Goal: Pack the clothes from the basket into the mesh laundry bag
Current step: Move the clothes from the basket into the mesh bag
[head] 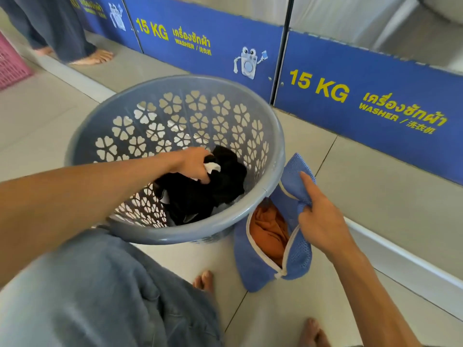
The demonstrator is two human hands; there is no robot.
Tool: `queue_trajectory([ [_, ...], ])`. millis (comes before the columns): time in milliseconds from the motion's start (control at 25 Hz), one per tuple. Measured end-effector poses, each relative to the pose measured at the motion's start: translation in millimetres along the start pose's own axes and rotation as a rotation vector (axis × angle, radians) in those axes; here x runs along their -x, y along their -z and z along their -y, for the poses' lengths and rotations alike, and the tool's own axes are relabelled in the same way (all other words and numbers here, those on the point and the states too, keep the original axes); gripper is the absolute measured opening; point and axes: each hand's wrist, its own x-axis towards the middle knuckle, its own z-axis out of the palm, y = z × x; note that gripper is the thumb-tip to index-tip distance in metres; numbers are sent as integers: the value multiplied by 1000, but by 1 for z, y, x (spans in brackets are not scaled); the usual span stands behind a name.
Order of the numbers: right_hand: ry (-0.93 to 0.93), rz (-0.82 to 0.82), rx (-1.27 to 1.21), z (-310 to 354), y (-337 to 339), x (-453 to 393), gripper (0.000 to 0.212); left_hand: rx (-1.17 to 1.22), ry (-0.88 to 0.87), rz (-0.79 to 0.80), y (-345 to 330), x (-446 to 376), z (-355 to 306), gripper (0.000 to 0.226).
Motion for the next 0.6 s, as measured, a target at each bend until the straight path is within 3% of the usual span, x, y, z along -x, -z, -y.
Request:
queue_trajectory([
  [200,25,-69,-52,-7,12,18,73,575,-101,-469,81,98,-22,27],
  [280,60,-78,-52,-11,22,28,76,815,-162,-584,98,130,-40,27],
  [480,74,-150,-53,-19,44,56,78,1444,-293,-459,75,169,-98,47],
  [600,-178,-58,-143,-16,49,73,54,1777,-236,-142,6,169,-158,35],
])
